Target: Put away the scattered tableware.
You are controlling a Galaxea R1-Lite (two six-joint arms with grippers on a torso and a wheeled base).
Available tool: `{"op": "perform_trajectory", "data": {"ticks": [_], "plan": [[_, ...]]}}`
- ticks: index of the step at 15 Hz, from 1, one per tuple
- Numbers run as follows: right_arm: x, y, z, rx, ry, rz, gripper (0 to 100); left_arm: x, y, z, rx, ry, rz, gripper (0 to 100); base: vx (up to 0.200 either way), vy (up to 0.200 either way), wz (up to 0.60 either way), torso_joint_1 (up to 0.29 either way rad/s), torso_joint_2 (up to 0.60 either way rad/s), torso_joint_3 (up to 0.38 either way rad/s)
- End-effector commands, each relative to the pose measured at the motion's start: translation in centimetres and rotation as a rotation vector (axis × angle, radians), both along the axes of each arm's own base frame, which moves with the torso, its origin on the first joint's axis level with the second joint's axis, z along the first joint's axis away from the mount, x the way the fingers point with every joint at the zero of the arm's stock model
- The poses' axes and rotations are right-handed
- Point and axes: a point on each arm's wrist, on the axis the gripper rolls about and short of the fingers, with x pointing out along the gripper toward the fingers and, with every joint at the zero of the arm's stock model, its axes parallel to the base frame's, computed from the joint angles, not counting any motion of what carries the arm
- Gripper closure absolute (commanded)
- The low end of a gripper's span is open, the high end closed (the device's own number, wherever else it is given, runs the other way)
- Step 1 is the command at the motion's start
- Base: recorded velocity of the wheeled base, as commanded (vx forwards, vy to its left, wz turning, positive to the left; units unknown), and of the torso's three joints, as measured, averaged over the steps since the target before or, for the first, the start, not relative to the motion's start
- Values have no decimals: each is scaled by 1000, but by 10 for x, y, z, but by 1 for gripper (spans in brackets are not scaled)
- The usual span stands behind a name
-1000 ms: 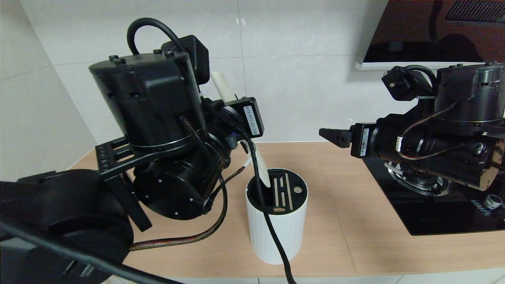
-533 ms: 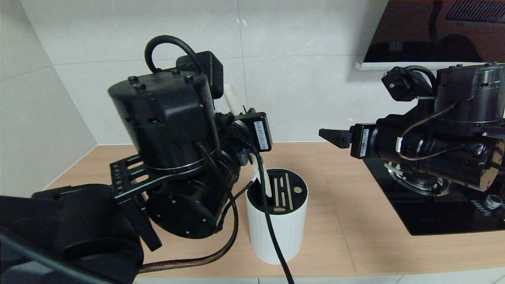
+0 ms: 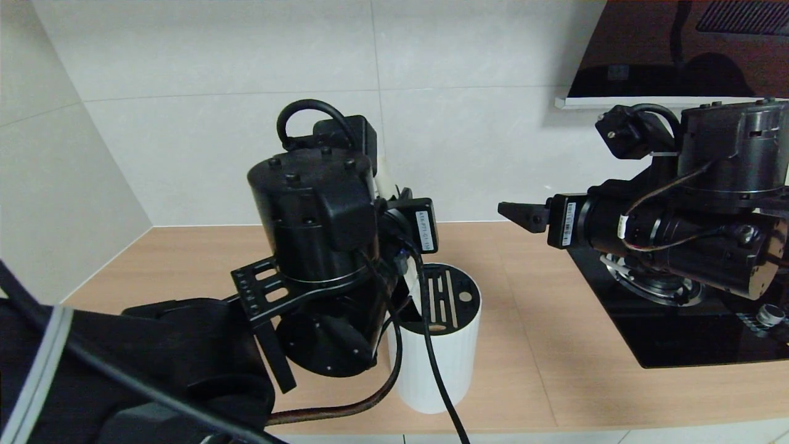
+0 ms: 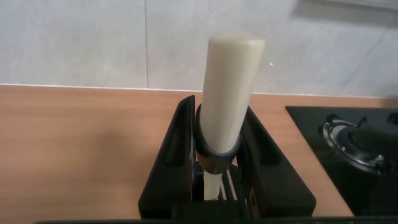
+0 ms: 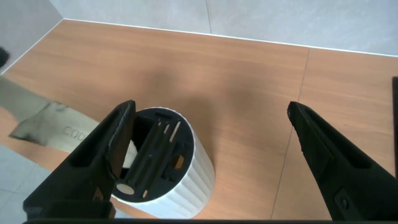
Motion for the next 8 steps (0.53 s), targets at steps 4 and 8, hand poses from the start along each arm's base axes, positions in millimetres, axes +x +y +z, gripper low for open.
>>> {"op": "perform_trajectory", "data": {"ticks": [4, 8], "plan": [[1, 0, -2, -4, 6, -1, 0, 5, -6, -16, 43, 28, -1, 100, 0, 0, 0, 0, 0, 0], [2, 1, -3, -6, 8, -1, 0, 8, -14, -32, 73, 52, -7, 100, 0, 0, 0, 0, 0, 0]]}}
